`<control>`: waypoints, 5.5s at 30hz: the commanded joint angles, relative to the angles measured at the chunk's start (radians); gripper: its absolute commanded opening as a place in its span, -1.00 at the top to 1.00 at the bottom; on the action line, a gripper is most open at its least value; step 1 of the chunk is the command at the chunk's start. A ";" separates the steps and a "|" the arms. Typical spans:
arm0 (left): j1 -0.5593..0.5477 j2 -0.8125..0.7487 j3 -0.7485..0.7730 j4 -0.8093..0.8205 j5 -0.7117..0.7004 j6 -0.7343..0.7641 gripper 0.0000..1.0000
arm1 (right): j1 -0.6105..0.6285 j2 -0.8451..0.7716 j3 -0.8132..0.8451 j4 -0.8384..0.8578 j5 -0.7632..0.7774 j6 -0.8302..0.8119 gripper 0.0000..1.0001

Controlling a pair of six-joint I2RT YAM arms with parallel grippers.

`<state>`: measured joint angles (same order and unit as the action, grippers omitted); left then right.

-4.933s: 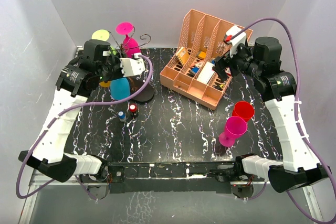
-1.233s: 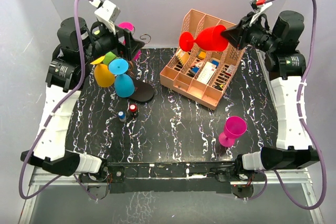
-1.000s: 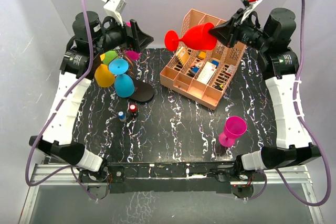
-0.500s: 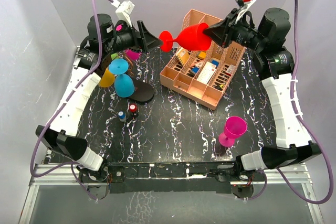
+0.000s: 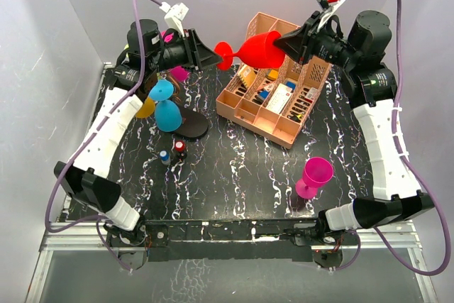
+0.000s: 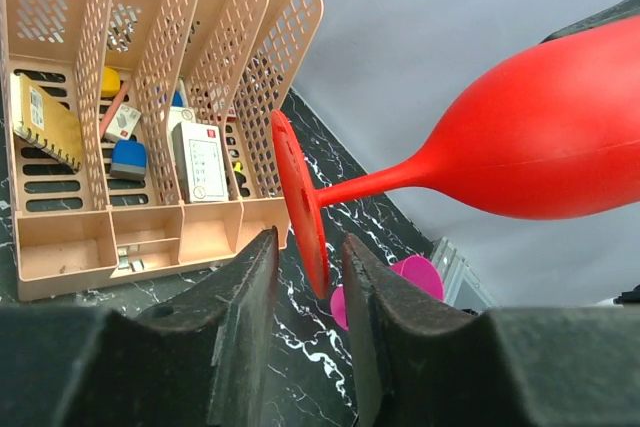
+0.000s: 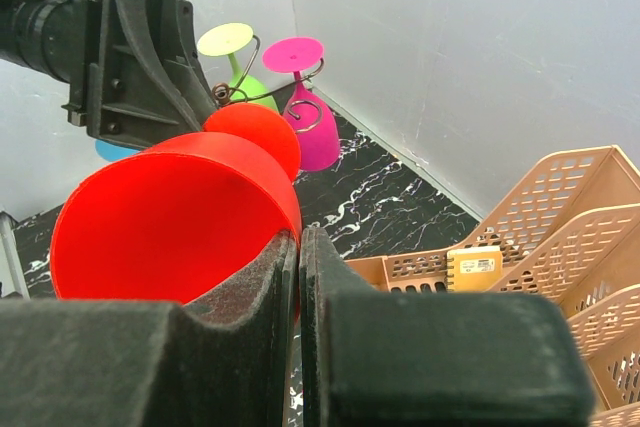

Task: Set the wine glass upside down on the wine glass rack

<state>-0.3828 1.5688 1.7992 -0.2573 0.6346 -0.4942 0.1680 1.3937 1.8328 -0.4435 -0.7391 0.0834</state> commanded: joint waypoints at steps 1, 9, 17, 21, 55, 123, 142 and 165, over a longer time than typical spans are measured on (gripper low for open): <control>-0.005 -0.006 -0.006 0.048 0.040 -0.027 0.44 | 0.005 -0.024 0.003 0.066 0.004 0.001 0.85; -0.006 -0.007 -0.006 0.056 0.042 -0.026 0.94 | 0.008 -0.027 -0.010 0.067 0.003 -0.009 0.85; -0.006 -0.047 0.013 -0.011 -0.077 0.063 1.00 | 0.008 -0.058 -0.021 0.008 0.020 -0.095 0.24; 0.000 -0.076 0.049 -0.077 -0.197 0.168 1.00 | 0.006 -0.085 -0.024 -0.049 0.062 -0.157 -0.15; -0.043 0.144 0.229 0.158 -0.754 1.162 1.00 | -0.014 -0.122 -0.081 -0.110 0.120 -0.234 -0.48; -0.113 -0.047 -0.107 0.014 -0.862 1.513 1.00 | -0.030 -0.138 -0.152 -0.088 0.054 -0.235 -0.59; -0.135 -0.049 -0.083 -0.069 -0.796 1.506 1.00 | -0.040 -0.144 -0.162 -0.080 0.046 -0.231 -0.60; -0.180 0.021 -0.045 -0.022 -0.797 1.507 1.00 | -0.046 -0.141 -0.167 -0.074 0.047 -0.228 -0.61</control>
<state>-0.5545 1.5845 1.7077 -0.3210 -0.1646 1.0210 0.1280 1.2770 1.6707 -0.5735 -0.6842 -0.1516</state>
